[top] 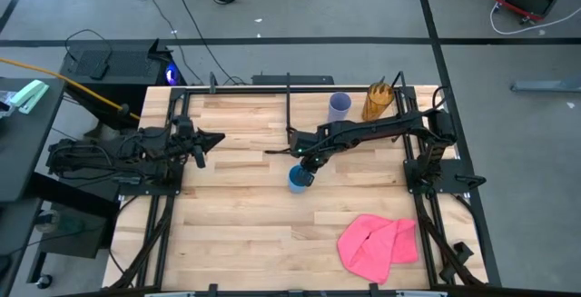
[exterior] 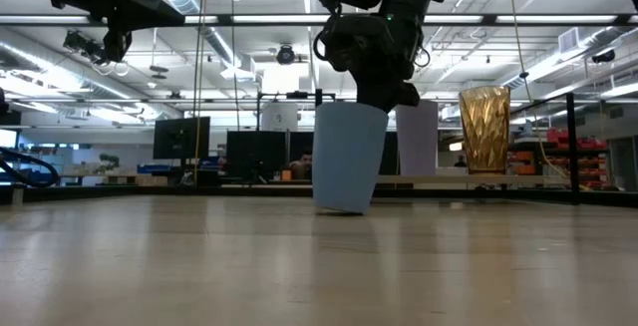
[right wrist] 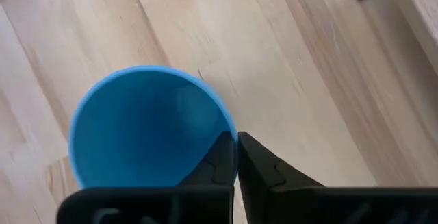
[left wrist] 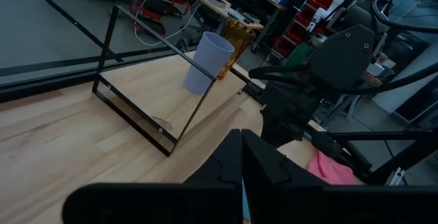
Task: Stack small to large cups/mugs on shelf
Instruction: Put the blue cup on the shelf
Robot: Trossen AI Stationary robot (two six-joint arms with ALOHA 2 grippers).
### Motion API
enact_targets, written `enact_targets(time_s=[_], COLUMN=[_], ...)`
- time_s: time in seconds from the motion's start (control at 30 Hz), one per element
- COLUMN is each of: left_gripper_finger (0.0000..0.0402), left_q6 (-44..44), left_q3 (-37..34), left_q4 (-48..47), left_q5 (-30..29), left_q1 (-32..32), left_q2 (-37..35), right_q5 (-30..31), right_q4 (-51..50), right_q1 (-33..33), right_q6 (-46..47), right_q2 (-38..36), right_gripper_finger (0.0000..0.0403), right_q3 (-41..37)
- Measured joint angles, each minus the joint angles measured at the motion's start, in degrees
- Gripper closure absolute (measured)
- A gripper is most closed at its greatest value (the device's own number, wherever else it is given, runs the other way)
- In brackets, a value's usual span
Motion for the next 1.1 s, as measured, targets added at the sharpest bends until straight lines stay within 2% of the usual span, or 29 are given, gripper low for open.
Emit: enact_targets(time_s=[0.23,0.4,0.67,0.8,1.1], left_gripper_finger=[0.0378,0.0372,0.0392,0.0392,0.0375], left_q6=[0.0,-0.2,-0.4,-0.4,-0.5], left_q3=[0.0,0.0,0.0,0.0,0.0], left_q4=[0.0,-0.9,-1.7,-1.7,-1.7], left_q5=[0.0,0.0,0.0,0.0,0.0], left_q1=[0.0,0.0,0.0,0.0,0.0], left_q2=[0.0,0.0,0.0,0.0,0.0], right_q5=[0.0,0.1,1.0,4.7,6.5], right_q4=[0.4,-4.1,-19.3,-27.3,-35.0], right_q1=[0.0,0.0,-1.9,-3.7,-10.9], right_q6=[-1.3,-3.5,-8.4,-11.0,-15.6], right_q2=[0.0,0.0,0.0,0.0,0.0], right_gripper_finger=[0.0397,0.0400,0.0401,0.0402,0.0402], right_q3=[0.0,3.2,14.5,21.3,33.4])
